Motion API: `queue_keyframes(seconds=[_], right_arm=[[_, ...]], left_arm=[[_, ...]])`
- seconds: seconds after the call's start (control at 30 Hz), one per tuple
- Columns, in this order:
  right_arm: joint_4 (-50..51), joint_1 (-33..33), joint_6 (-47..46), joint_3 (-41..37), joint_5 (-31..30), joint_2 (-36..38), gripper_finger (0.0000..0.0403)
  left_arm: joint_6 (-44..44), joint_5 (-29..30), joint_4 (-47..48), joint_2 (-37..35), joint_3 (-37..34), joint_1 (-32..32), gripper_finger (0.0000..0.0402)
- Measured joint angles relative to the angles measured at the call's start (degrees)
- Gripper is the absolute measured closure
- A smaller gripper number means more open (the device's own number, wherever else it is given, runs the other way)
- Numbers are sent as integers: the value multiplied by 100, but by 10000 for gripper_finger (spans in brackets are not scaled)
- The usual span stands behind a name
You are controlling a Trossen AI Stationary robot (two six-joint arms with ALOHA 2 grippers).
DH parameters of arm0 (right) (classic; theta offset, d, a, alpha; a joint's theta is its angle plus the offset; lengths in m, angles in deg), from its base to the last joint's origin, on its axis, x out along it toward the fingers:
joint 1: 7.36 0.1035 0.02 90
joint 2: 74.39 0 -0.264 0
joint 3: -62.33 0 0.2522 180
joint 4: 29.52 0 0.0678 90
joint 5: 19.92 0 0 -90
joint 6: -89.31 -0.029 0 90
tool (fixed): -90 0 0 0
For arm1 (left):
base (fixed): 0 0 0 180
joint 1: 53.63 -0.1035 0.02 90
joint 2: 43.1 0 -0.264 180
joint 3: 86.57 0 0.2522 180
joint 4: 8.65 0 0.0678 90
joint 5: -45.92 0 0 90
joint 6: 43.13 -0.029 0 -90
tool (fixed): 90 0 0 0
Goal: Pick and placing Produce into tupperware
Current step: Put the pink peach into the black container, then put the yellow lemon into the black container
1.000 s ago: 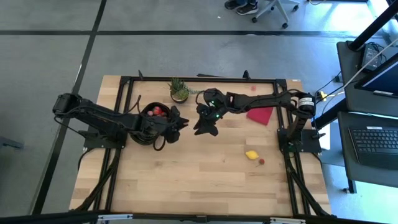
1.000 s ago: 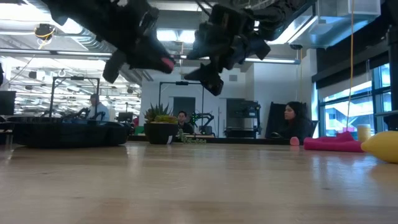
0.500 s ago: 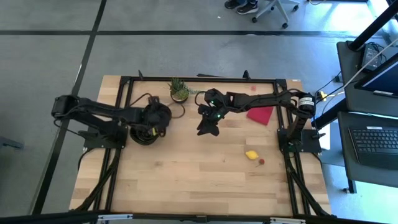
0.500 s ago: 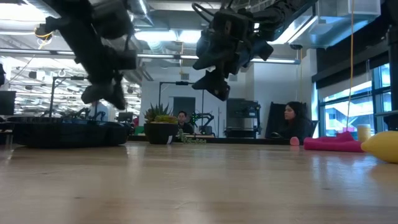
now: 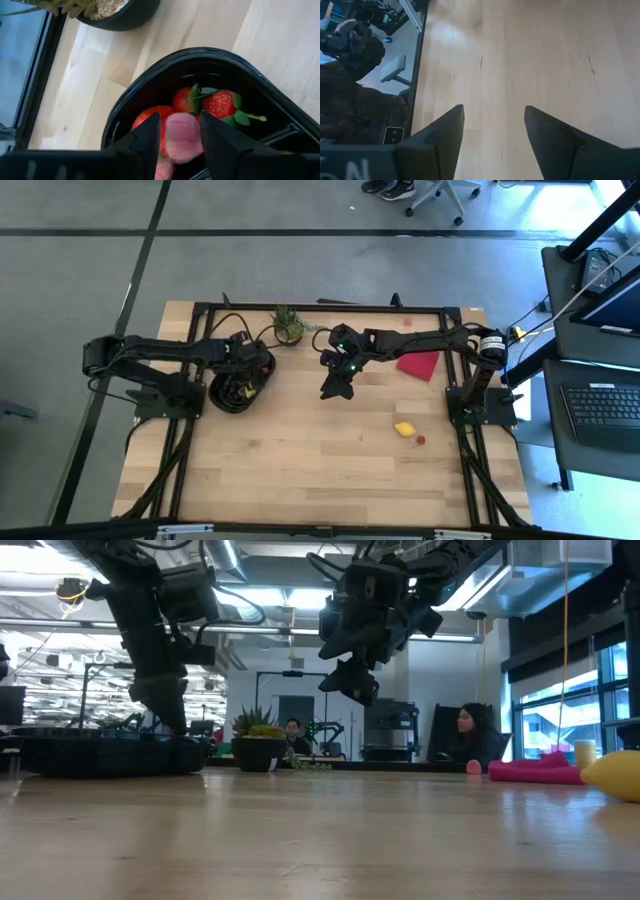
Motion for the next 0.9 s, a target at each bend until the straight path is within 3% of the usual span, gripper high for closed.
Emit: queue_keyframes(seconds=[0.17,0.37,0.6,0.7,0.9], right_arm=[[56,0,240,0,-7,0,191],[78,0,222,1,-9,0,191],[1331,-125,602,7,267,1,191],[1963,-227,636,7,290,1,191],[2859,-343,226,4,280,51,191]], left_arm=[[-19,-2,0,0,0,-1,257],[62,39,-88,0,0,-3,205],[-289,-42,-454,0,0,-3,156],[-383,-680,-742,0,0,-26,152],[-959,-2928,-1344,0,0,-226,157]])
